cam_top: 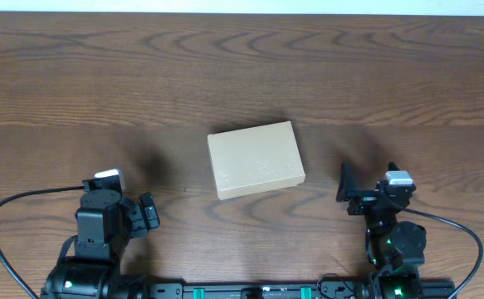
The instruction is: Pack container
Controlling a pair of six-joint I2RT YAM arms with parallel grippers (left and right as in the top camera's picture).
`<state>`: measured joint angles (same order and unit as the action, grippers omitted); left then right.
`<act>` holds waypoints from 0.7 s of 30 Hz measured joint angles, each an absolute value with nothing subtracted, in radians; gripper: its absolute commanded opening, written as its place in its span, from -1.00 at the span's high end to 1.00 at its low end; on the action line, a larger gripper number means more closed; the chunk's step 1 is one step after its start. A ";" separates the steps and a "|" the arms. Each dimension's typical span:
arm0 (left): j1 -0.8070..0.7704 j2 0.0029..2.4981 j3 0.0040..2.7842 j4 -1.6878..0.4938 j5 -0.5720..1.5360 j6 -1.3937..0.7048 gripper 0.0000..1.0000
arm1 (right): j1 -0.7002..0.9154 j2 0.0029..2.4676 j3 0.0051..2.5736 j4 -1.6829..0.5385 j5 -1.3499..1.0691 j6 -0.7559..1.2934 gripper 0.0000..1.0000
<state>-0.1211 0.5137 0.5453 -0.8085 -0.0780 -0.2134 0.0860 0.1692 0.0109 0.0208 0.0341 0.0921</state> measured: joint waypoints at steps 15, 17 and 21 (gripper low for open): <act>-0.121 0.514 0.545 -0.809 -0.078 -0.213 -0.91 | 0.093 0.045 0.008 -0.071 -0.003 0.011 -0.99; -0.121 0.514 0.545 -0.809 -0.078 -0.213 -0.91 | 0.093 0.041 0.008 -0.071 -0.003 0.010 -0.99; -0.121 0.514 0.545 -0.809 -0.078 -0.213 -0.91 | 0.093 0.041 0.008 -0.071 -0.002 0.010 -0.99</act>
<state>-0.1211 0.5144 0.5449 -0.8085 -0.0780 -0.2134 0.0929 0.0406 0.0082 -0.0708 -0.0025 0.0101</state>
